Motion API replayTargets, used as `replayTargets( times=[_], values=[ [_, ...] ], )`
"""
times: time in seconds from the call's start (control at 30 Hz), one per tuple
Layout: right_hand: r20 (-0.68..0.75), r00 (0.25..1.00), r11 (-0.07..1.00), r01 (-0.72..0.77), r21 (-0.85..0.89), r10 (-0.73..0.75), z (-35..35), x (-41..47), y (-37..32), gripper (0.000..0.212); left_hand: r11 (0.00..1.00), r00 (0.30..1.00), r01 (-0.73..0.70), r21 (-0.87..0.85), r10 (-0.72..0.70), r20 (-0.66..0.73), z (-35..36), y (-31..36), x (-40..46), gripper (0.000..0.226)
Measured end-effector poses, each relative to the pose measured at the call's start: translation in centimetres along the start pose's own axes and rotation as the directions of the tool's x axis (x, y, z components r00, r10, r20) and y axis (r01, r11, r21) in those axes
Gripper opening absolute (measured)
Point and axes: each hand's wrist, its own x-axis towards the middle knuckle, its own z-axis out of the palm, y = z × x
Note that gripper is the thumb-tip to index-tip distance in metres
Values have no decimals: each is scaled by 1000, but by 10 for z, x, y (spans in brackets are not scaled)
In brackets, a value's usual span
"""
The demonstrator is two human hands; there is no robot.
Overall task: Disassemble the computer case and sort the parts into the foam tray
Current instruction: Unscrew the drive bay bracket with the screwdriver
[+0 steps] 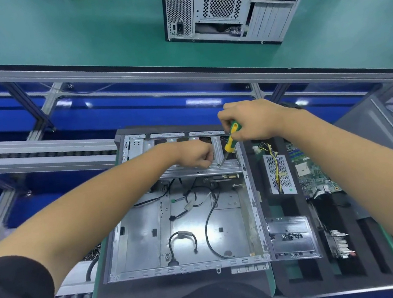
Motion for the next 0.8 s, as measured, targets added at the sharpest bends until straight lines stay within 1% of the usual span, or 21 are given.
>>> replayTargets(
  times=[0.2, 0.3, 0.33, 0.37, 0.43, 0.5, 0.57, 0.6, 0.63, 0.67, 0.8],
  values=[
    [-6, 1000, 999, -12, 42, 12, 1, -1, 2, 16, 971, 996, -1, -238, -20, -82, 11, -7, -4, 17],
    [-9, 1000, 999, -15, 41, 15, 1, -1, 3, 16, 895, 994, -25, -445, -25, -107, 14, -10, -6, 18],
    [-11, 1000, 999, -14, 40, 15, 0, 0, 3, 17, 840, 994, -4, -542, -58, -98, 16, -12, -6, 18],
    [-13, 1000, 999, -12, 41, 12, 0, 0, 3, 17, 750, 991, 34, -661, -110, -74, 19, -13, -5, 18],
    [-14, 1000, 999, -10, 48, 11, -1, 0, 4, 18, 513, 982, 73, -855, -184, -26, 28, -17, -3, 17],
    [-20, 999, 997, -23, 72, 25, -2, 1, 4, 18, 311, 976, 38, -950, -214, -32, 34, -19, -2, 14],
    [-17, 999, 995, -38, 95, 40, -3, 2, 4, 19, 162, 972, -22, -986, -229, -59, 36, -17, -3, 6],
    [-12, 999, 994, -43, 101, 44, -4, 2, 5, 19, 99, 967, -44, -994, -245, -67, 37, -15, -3, 7],
    [-7, 999, 993, -47, 106, 48, -4, 2, 5, 20, 51, 962, -66, -997, -262, -77, 37, -14, -3, 11],
    [-3, 999, 993, -49, 108, 50, -4, 2, 6, 20, 31, 955, -87, -996, -281, -92, 38, -12, -2, 14],
    [12, 999, 992, -53, 112, 52, -5, 0, 9, 20, 44, 932, -153, -987, -325, -159, 38, -5, -1, 21]
  ],
)
